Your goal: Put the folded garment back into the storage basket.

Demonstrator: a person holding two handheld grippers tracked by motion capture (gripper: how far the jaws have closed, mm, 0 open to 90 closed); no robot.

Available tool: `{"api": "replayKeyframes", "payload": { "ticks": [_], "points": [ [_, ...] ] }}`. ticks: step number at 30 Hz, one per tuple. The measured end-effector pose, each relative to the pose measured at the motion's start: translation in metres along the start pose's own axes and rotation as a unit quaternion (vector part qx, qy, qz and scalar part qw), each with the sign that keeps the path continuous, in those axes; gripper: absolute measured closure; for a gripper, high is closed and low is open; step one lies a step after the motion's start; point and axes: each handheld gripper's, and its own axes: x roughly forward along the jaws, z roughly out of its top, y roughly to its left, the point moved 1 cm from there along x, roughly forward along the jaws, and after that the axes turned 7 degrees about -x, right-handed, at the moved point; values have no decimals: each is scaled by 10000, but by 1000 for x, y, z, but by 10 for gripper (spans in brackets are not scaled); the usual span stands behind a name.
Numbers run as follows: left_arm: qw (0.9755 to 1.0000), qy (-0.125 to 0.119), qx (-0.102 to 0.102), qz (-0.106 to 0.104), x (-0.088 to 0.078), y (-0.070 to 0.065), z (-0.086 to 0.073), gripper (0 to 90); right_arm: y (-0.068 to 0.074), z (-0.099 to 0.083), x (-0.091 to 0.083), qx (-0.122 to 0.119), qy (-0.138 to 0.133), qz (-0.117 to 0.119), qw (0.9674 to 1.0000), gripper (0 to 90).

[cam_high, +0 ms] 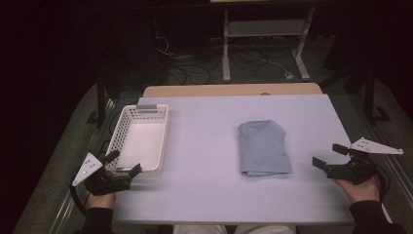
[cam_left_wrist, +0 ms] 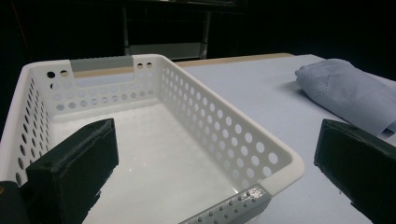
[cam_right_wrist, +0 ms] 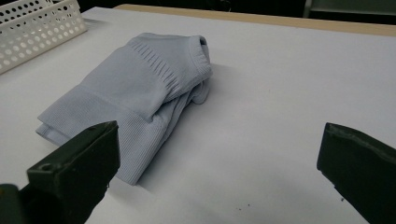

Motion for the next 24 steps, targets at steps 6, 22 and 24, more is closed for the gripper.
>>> {"api": "replayKeyframes", "payload": {
  "ticks": [6,22,24],
  "points": [
    [10000,5,13,-5,0,0,0,0,0,-1,0,6,13,31,10000,0],
    [10000,8,46,0,0,-1,0,0,2,0,0,-20,32,84,10000,0],
    [10000,16,51,4,1,-1,0,0,2,0,0,-23,35,91,10000,0]
  ]
}}
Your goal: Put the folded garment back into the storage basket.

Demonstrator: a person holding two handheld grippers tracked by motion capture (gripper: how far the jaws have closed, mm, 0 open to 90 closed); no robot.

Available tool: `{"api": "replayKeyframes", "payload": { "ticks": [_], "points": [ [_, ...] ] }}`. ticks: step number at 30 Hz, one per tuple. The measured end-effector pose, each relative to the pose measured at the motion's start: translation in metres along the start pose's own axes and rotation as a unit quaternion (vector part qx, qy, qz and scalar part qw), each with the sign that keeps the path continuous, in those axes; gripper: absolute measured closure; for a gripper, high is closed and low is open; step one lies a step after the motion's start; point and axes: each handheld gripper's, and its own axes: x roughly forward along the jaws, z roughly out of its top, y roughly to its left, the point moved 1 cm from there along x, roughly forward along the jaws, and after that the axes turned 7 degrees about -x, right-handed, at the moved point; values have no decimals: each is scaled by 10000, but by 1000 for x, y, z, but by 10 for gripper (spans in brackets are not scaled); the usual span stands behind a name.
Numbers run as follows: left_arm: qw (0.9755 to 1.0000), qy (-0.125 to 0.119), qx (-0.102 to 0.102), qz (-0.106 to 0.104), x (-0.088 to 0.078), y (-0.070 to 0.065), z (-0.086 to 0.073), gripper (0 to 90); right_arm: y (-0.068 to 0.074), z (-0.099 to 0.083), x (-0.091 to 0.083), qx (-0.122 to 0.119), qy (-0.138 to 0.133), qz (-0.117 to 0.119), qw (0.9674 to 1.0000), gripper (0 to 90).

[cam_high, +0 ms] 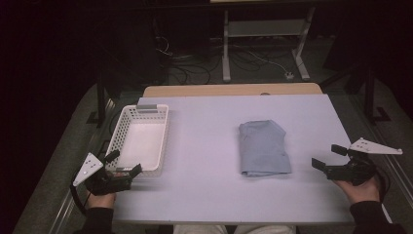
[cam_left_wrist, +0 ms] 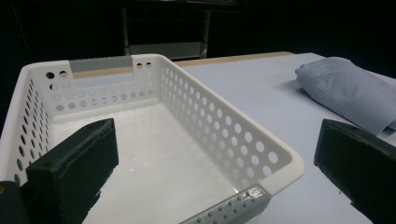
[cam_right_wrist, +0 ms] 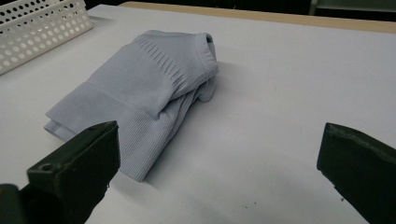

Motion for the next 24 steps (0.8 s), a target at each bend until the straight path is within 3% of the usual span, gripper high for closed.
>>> {"api": "replayKeyframes", "payload": {
  "ticks": [8,11,17,24],
  "points": [
    [10000,12,30,14,0,-1,0,0,3,1,1,21,71,52,10000,0],
    [10000,11,30,12,0,-1,0,0,4,2,2,175,31,243,9995,0],
    [10000,-21,-2,24,-1,-1,0,0,7,8,2,182,-4,285,9994,0],
    [10000,-15,14,36,0,-2,0,0,12,16,4,-53,160,250,9995,0]
  ]
}}
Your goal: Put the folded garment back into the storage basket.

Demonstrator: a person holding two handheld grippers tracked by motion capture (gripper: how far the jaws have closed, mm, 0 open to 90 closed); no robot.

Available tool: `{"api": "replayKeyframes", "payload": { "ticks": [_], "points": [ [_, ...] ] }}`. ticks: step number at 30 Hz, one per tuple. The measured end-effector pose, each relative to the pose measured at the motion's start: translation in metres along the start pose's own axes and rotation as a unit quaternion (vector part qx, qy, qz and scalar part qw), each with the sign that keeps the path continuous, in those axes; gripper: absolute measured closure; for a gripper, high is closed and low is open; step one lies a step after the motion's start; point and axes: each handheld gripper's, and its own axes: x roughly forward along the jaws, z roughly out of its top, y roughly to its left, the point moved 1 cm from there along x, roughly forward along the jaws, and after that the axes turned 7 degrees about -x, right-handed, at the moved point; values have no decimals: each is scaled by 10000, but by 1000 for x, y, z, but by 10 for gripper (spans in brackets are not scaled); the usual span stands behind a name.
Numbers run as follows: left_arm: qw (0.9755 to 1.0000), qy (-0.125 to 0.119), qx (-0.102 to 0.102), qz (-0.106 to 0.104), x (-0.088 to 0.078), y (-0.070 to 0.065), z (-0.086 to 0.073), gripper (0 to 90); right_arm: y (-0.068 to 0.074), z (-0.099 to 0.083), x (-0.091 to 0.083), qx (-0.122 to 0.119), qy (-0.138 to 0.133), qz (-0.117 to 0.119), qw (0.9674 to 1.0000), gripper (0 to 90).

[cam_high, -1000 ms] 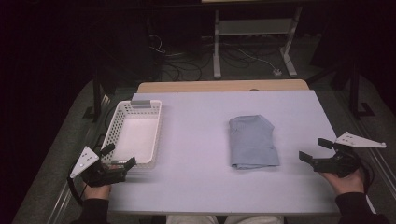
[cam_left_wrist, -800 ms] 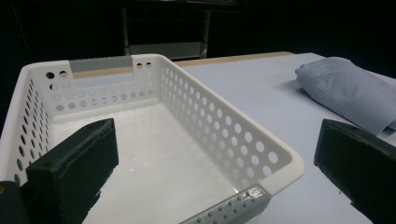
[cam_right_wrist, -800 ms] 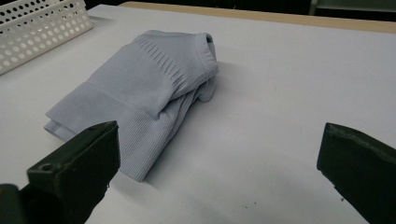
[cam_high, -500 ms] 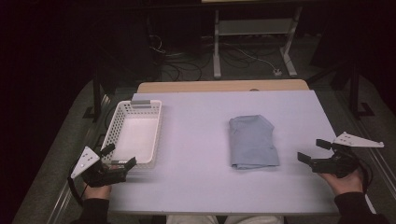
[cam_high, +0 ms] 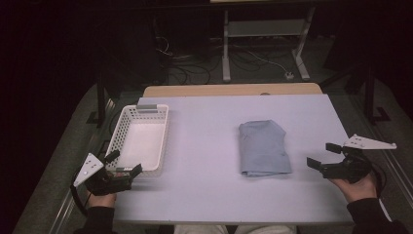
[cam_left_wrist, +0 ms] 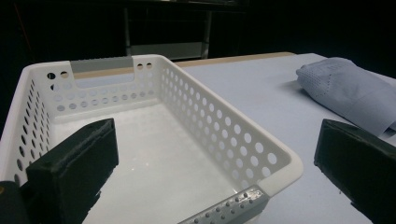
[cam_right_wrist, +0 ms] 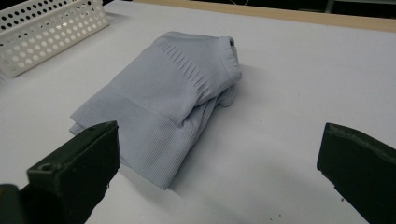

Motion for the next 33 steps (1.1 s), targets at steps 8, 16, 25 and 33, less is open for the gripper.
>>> {"api": "replayKeyframes", "payload": {
  "ticks": [8,16,25,33],
  "points": [
    [10000,-6,-5,-2,0,1,0,0,0,9,2,-112,90,31,9999,0],
    [10000,-1,6,0,0,0,0,0,0,17,6,-152,225,101,9996,0],
    [10000,-2,3,0,0,0,0,0,-2,27,11,-181,344,153,9991,0],
    [10000,2,9,2,0,0,0,0,-7,32,16,-76,455,214,9987,0]
  ]
}}
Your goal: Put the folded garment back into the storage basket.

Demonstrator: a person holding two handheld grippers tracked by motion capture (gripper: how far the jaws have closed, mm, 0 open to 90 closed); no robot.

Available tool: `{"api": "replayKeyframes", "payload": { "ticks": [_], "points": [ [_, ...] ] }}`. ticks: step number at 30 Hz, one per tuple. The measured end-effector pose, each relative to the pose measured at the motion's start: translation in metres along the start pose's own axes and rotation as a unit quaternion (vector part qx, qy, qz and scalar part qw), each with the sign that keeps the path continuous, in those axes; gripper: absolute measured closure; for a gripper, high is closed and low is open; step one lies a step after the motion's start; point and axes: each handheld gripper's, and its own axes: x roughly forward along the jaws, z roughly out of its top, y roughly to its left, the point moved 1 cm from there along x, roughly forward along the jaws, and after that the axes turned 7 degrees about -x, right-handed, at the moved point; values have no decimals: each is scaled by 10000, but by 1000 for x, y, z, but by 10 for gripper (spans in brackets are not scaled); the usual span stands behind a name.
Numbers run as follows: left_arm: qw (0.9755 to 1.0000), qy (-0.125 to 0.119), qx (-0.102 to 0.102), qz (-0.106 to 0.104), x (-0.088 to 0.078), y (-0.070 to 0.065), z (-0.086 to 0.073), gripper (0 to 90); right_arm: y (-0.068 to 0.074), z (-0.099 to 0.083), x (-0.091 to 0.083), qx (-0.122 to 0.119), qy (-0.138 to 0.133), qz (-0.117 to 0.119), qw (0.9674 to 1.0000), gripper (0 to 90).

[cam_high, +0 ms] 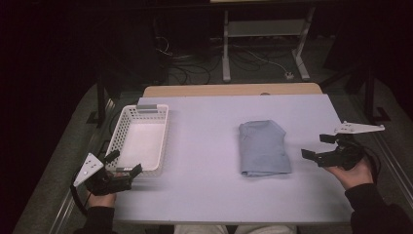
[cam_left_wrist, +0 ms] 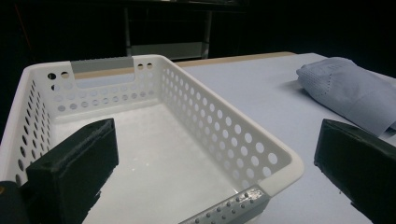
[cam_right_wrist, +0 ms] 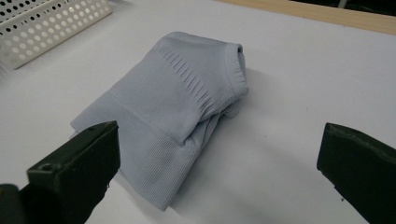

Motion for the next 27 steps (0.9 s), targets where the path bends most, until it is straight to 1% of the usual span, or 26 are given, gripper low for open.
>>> {"api": "replayKeyframes", "payload": {
  "ticks": [5,10,21,27],
  "points": [
    [10000,-1,-10,-8,0,0,0,0,-3,2,2,-6,47,20,10000,0],
    [10000,-3,-15,-14,0,0,0,0,-7,5,6,70,121,69,9999,0],
    [10000,0,-13,-16,0,0,0,0,-12,4,21,226,353,177,9990,0],
    [10000,-2,-22,-17,1,0,0,0,-18,3,29,330,509,234,9979,0]
  ]
}}
